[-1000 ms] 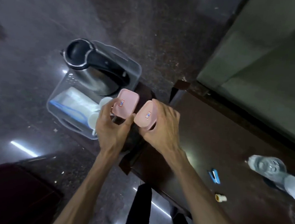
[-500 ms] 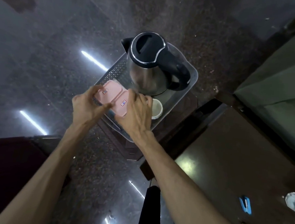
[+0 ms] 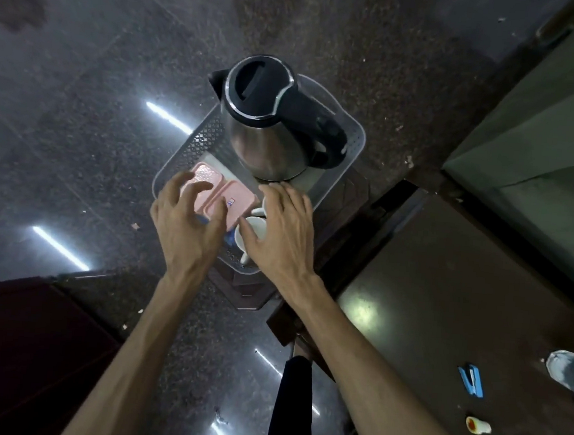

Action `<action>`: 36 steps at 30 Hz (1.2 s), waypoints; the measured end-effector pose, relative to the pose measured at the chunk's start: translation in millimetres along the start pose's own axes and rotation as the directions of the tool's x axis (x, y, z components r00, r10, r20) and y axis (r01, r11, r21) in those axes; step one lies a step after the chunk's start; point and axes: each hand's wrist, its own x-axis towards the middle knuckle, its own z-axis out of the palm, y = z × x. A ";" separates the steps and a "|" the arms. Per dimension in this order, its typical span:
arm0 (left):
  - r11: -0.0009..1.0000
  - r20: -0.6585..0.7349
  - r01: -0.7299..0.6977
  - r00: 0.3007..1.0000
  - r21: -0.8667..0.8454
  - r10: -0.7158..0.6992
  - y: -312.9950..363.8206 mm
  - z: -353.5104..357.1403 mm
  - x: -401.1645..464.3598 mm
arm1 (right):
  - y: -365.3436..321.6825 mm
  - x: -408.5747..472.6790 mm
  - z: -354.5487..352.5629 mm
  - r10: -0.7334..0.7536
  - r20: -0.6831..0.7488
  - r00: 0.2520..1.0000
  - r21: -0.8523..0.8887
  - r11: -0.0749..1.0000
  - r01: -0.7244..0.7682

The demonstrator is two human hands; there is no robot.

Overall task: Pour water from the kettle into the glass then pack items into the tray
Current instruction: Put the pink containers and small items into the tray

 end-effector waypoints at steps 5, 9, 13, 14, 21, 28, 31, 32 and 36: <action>0.972 -0.019 -0.153 0.988 -0.177 0.152 68.3 34.4 -49.3 | 43.2 -29.4 -40.8 0.141 -0.135 0.981 0.096 0.987 -0.129; 0.939 0.182 -0.179 0.954 -0.295 0.239 127.7 74.9 -102.5 | 97.6 -72.7 -81.7 0.304 -0.160 0.939 0.087 0.952 -0.293; 0.940 0.377 -0.173 0.882 -0.295 0.281 170.9 118.9 -156.9 | 156.4 -134.4 -120.8 0.482 -0.145 0.864 0.098 0.876 -0.472; 0.942 0.431 -0.183 0.853 -0.281 0.295 180.7 130.2 -172.3 | 170.8 -152.5 -131.0 0.525 -0.154 0.837 0.099 0.851 -0.516; 0.911 0.727 -0.347 0.564 -0.222 0.392 235.0 191.3 -291.8 | 254.5 -287.8 -185.8 0.806 -0.185 0.562 0.123 0.586 -0.801; 0.909 0.867 -0.383 0.385 -0.162 0.317 252.3 219.6 -386.2 | 292.4 -381.0 -201.6 0.898 0.004 0.439 -0.033 0.439 -0.898; 0.912 0.873 -0.387 0.389 -0.135 0.295 246.4 227.3 -403.4 | 301.1 -397.0 -193.2 0.870 0.092 0.485 -0.050 0.491 -0.870; 0.910 0.875 -0.396 0.388 -0.125 0.289 243.7 229.5 -407.2 | 302.9 -400.2 -190.4 0.865 0.091 0.493 -0.043 0.498 -0.866; 0.911 0.866 -0.393 0.405 -0.124 0.293 233.6 230.8 -414.2 | 305.8 -403.1 -183.1 0.860 0.044 0.509 0.001 0.509 -0.861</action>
